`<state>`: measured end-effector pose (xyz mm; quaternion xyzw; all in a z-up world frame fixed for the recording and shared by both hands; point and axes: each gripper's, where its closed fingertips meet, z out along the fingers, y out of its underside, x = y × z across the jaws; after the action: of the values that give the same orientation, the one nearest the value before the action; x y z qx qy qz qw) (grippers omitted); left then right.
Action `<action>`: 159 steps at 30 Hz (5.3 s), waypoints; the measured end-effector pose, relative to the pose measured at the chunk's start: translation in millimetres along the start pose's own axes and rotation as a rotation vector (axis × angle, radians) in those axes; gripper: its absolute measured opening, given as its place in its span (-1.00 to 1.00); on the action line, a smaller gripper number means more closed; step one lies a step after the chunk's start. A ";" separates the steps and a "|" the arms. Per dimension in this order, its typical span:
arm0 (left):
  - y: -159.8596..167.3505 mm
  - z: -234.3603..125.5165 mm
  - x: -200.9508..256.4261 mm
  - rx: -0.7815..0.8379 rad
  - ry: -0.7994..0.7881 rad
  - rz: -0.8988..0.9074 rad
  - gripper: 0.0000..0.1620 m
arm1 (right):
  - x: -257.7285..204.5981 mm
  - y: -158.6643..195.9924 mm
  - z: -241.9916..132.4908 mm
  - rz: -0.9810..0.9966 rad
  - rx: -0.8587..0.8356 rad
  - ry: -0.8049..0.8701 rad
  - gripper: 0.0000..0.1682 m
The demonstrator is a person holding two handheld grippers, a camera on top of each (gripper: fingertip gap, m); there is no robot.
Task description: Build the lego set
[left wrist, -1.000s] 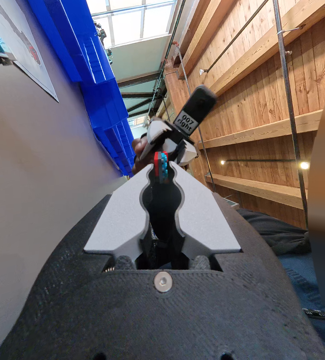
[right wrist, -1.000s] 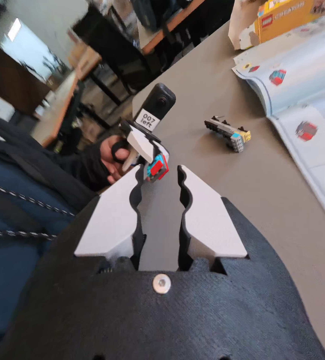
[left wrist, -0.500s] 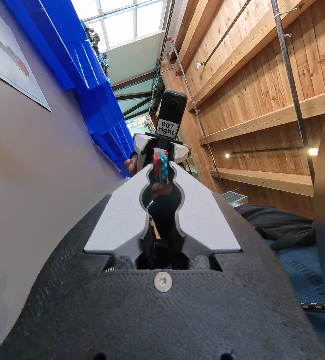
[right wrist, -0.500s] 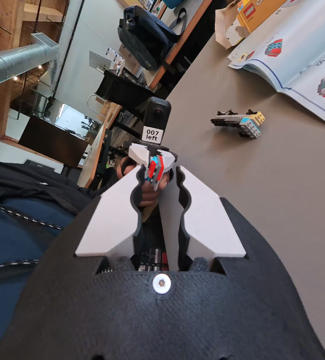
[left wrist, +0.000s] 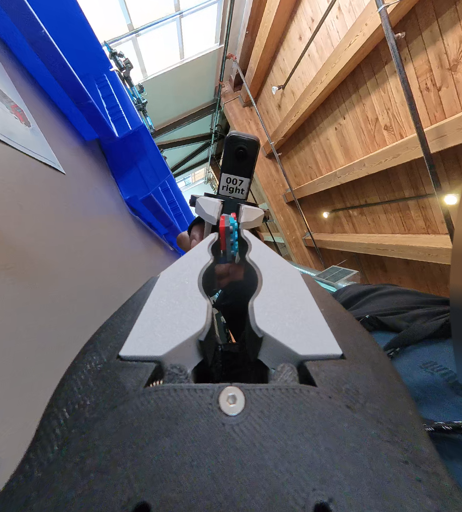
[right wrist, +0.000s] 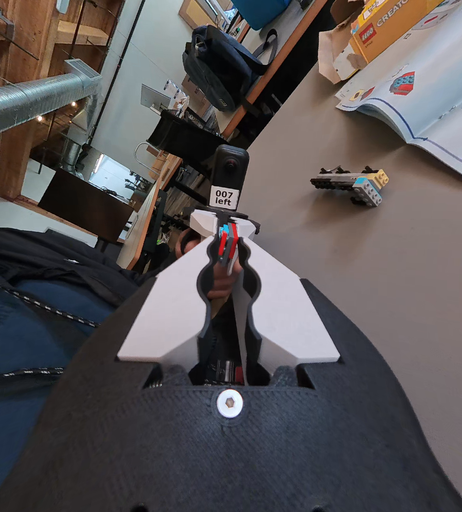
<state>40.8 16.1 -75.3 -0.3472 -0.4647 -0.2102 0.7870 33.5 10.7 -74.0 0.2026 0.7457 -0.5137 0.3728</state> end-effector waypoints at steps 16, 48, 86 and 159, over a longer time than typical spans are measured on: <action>-0.3 2.5 20.2 -0.004 0.048 0.172 -0.86 | -20.9 -4.1 0.8 -0.091 0.048 -0.041 -0.87; 4.5 0.3 40.8 -0.048 0.072 0.384 -0.86 | -44.2 -8.7 -0.5 -0.155 0.100 -0.090 -0.88; 7.9 -0.1 44.5 -0.067 0.074 0.453 -0.86 | -47.7 0.2 -4.4 -0.177 0.106 -0.054 -0.89; 5.3 -3.0 41.5 -0.065 0.067 0.446 -0.86 | -45.5 -0.7 2.3 -0.176 0.188 -0.089 -0.82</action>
<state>65.9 17.1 -41.8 -0.4592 -0.3430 -0.0573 0.8175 63.0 12.0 -39.3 0.1474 0.6919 -0.6207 0.3381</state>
